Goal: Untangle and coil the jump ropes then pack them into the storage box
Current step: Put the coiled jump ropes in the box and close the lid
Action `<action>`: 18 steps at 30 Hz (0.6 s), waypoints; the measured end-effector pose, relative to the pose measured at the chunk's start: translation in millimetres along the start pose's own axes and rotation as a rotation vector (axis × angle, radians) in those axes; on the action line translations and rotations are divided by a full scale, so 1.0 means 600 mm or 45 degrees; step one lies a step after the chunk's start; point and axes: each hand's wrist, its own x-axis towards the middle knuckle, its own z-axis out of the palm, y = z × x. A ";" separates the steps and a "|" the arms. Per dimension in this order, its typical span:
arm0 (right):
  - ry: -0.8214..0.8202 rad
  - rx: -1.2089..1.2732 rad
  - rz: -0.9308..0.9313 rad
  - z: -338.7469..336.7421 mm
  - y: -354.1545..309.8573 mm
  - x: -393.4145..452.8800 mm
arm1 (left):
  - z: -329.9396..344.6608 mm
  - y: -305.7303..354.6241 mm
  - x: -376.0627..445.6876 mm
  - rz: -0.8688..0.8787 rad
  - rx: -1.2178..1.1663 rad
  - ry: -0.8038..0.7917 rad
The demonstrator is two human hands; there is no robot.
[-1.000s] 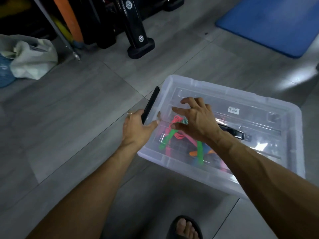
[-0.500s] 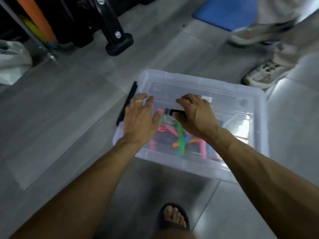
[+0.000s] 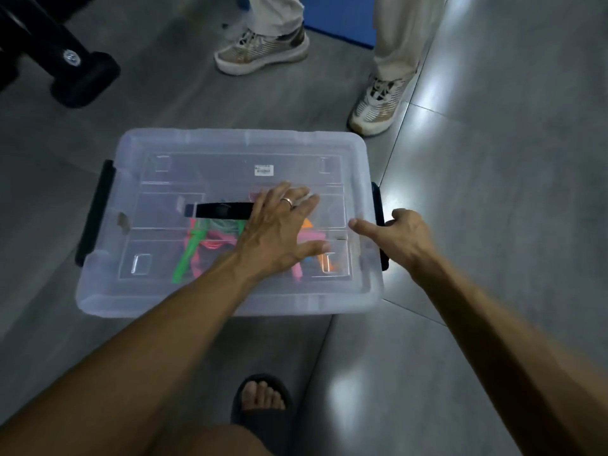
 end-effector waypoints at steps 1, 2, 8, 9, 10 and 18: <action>0.001 0.029 0.029 0.001 -0.001 0.004 | 0.000 0.001 0.000 -0.007 -0.014 -0.003; -0.019 0.049 0.052 0.000 -0.003 0.006 | 0.000 0.001 -0.001 -0.012 -0.021 -0.012; 0.037 0.211 0.015 0.009 -0.021 0.001 | 0.004 -0.002 -0.002 -0.011 -0.037 0.027; 0.125 0.148 -0.042 0.015 -0.022 -0.002 | 0.006 -0.001 -0.003 -0.013 -0.037 0.023; 0.207 0.075 -0.092 0.021 -0.021 -0.003 | 0.006 -0.001 -0.003 -0.011 -0.036 0.029; 0.336 -0.145 -0.213 0.033 -0.023 -0.005 | 0.001 0.005 -0.003 -0.038 -0.029 -0.011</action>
